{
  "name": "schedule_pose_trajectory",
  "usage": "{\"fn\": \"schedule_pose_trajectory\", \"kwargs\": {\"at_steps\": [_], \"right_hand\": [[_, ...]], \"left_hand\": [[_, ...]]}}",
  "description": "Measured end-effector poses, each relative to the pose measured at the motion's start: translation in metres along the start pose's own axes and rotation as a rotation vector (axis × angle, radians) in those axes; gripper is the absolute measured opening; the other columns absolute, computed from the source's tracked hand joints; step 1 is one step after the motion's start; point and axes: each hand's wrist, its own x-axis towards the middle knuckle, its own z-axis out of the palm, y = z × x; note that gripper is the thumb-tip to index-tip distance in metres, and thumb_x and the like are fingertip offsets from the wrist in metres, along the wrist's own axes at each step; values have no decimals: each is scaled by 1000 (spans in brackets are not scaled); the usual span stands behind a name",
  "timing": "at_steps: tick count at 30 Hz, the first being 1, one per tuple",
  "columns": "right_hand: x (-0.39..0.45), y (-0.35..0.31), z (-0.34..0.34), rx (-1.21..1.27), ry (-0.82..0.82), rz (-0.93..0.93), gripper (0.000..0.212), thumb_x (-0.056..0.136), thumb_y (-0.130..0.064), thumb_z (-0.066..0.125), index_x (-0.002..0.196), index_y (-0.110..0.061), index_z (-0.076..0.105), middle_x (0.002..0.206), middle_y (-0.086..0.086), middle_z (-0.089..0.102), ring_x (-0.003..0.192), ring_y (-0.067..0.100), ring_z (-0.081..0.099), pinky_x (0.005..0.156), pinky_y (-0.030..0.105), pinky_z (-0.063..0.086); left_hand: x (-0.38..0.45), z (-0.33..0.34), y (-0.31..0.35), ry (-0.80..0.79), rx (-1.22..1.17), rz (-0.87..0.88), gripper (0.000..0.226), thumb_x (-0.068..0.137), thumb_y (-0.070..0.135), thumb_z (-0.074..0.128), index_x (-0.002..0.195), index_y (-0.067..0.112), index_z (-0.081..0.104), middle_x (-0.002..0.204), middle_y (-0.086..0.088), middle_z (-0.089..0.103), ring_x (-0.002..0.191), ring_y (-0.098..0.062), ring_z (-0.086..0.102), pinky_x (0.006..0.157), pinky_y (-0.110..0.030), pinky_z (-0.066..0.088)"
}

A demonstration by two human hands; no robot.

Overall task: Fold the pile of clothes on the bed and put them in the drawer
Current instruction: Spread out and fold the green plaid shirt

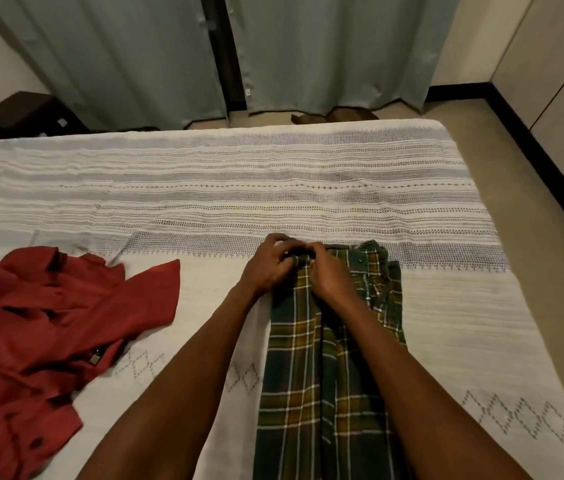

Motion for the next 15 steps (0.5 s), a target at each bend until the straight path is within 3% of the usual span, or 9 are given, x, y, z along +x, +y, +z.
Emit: {"fn": "schedule_pose_trajectory", "kwargs": {"at_steps": [4, 7, 10, 13, 15], "right_hand": [[-2, 10, -3, -52, 62, -67, 34, 100, -10, 41, 132, -19, 49, 128, 13, 59, 109, 33, 61, 87, 43, 52], [-8, 22, -2, -91, 132, -129, 32, 99, -8, 45, 126, -20, 55, 125, 12, 54, 103, 33, 61, 84, 45, 54], [-15, 26, 1, -125, 241, -151, 28, 98, -12, 55, 125, -17, 59, 124, 13, 51, 104, 32, 57, 84, 42, 54], [-38, 17, 2, -303, 351, -241, 27, 90, -15, 64, 117, -15, 64, 117, 9, 58, 108, 28, 52, 87, 41, 49], [-62, 10, 4, -373, 301, -398, 21, 81, -17, 61, 101, -12, 66, 102, 7, 63, 99, 28, 54, 82, 43, 48]], "left_hand": [[9, -1, -4, -37, 247, 75, 36, 88, 39, 56, 115, 17, 63, 124, -9, 52, 108, -26, 56, 83, -37, 50], [7, 8, 1, 122, 407, -10, 25, 98, 32, 57, 117, 16, 56, 127, -10, 51, 104, -29, 55, 76, -42, 53], [-7, 13, 15, 294, 401, -147, 28, 100, 24, 54, 126, 13, 53, 126, -13, 54, 105, -32, 54, 75, -41, 49], [-38, 18, 26, 370, 338, 28, 17, 97, 19, 55, 109, 8, 60, 98, -15, 64, 84, -31, 59, 68, -39, 48], [-64, 23, 27, 328, 283, 80, 16, 92, 20, 54, 100, 8, 61, 83, -14, 65, 72, -31, 60, 62, -38, 48]]}}
